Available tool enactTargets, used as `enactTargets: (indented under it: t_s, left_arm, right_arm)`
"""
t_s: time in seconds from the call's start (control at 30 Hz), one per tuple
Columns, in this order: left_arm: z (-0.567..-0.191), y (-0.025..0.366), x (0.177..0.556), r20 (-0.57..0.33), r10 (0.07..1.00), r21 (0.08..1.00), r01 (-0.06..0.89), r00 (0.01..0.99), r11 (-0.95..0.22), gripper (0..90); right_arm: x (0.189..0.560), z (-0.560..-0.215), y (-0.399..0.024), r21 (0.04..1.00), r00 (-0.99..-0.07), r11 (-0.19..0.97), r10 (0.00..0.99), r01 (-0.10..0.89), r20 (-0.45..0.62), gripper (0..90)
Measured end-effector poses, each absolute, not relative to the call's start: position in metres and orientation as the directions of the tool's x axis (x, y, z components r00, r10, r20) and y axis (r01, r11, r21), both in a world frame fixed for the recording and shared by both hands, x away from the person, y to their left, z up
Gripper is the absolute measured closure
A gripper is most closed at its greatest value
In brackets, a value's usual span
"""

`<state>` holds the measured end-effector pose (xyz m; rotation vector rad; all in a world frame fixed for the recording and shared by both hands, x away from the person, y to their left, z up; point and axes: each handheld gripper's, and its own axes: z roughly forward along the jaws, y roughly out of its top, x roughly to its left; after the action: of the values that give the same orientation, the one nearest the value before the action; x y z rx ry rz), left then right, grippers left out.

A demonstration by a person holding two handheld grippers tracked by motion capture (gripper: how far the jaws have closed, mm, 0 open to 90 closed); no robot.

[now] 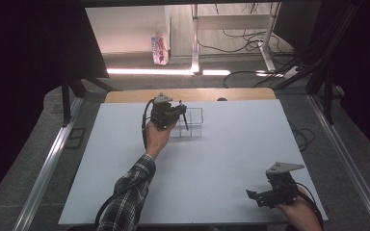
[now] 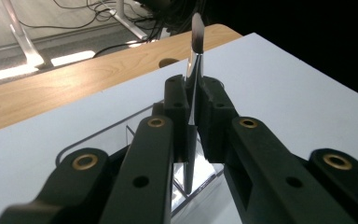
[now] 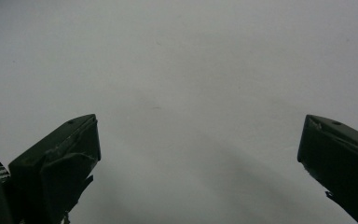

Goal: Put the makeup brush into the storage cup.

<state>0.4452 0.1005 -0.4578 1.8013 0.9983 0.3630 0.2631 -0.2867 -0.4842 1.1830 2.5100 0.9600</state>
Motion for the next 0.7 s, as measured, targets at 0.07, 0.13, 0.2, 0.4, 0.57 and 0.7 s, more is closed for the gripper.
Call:
enactTargets:
  t_s: [0.07, 0.13, 0.2, 0.4, 0.57, 0.7]
  left_arm:
    - [-0.4601, 0.0988, 0.4455, -0.188, 0.767, 0.869, 0.468, 0.614, -0.162, 83.0]
    - [-0.4623, 0.0972, 0.4459, -0.185, 0.766, 0.865, 0.471, 0.616, -0.17, 82.9]
    - [-0.4641, 0.0957, 0.4461, -0.182, 0.766, 0.862, 0.475, 0.616, -0.177, 82.7]
    - [-0.4615, 0.0951, 0.4453, -0.142, 0.77, 0.864, 0.458, 0.621, -0.211, 60.7]
    - [-0.4569, 0.0992, 0.4472, -0.147, 0.771, 0.863, 0.461, 0.62, -0.207, 26.7]
    - [-0.4562, 0.1032, 0.4484, -0.171, 0.765, 0.86, 0.473, 0.621, -0.191, 6.7]
  right_arm:
    - [0.263, -0.4844, -0.2866, 0.634, -0.659, 0.469, 0.747, 0.615, 0.086, 0.0]
    - [0.263, -0.4847, -0.2865, 0.632, -0.661, 0.473, 0.746, 0.614, 0.084, 0.0]
    - [0.263, -0.4851, -0.2862, 0.631, -0.662, 0.474, 0.745, 0.613, 0.083, 0.0]
    - [0.2628, -0.4859, -0.2856, 0.626, -0.664, 0.481, 0.744, 0.614, 0.08, 0.0]
    - [0.2628, -0.4859, -0.2855, 0.626, -0.664, 0.482, 0.744, 0.613, 0.077, 0.0]
    - [0.2627, -0.4855, -0.2855, 0.626, -0.664, 0.483, 0.744, 0.612, 0.076, 0.0]
